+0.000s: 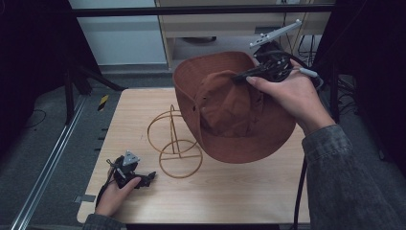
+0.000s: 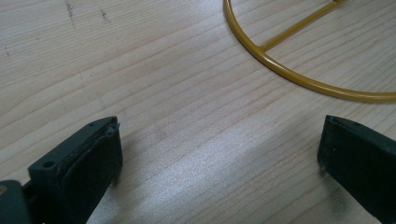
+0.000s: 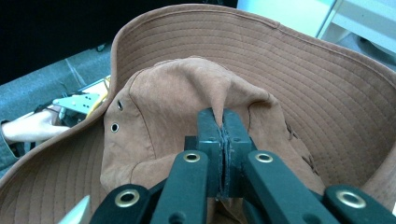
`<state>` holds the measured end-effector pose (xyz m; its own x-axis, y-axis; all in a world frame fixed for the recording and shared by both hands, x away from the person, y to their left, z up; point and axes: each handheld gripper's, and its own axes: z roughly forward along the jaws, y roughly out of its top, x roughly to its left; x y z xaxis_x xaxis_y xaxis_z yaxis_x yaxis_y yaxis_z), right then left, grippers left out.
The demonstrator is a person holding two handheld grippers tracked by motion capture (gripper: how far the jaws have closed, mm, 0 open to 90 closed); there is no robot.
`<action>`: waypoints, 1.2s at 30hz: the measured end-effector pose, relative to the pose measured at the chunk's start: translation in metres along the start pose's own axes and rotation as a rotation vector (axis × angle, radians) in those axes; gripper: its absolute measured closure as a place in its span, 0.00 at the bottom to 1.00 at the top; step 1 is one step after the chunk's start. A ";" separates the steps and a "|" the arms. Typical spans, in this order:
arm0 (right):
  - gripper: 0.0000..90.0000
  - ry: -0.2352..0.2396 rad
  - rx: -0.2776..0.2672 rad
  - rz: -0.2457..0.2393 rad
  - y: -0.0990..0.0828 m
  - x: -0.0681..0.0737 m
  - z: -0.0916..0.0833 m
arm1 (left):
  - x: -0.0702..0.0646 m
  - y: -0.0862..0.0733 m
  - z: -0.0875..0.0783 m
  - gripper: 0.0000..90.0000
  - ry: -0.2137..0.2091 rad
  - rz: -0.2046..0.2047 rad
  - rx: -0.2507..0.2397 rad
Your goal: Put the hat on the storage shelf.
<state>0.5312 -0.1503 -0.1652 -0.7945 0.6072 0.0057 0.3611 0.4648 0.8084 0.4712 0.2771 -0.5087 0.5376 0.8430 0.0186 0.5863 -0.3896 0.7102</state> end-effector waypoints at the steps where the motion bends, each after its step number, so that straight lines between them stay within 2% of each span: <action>1: 0.99 0.000 0.000 0.000 0.000 0.000 0.000 | 0.000 0.000 0.000 0.00 0.000 0.000 0.000; 20: 0.99 0.072 -0.042 -0.029 0.023 0.026 0.026 | 0.000 0.000 0.000 0.00 0.003 -0.001 -0.002; 36: 0.99 0.110 -0.064 -0.039 0.029 0.040 0.049 | 0.000 0.000 0.000 0.00 0.002 -0.001 -0.002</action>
<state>0.5339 -0.0808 -0.1704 -0.8576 0.5132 0.0349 0.2992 0.4425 0.8454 0.4713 0.2771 -0.5088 0.5362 0.8439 0.0196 0.5854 -0.3885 0.7116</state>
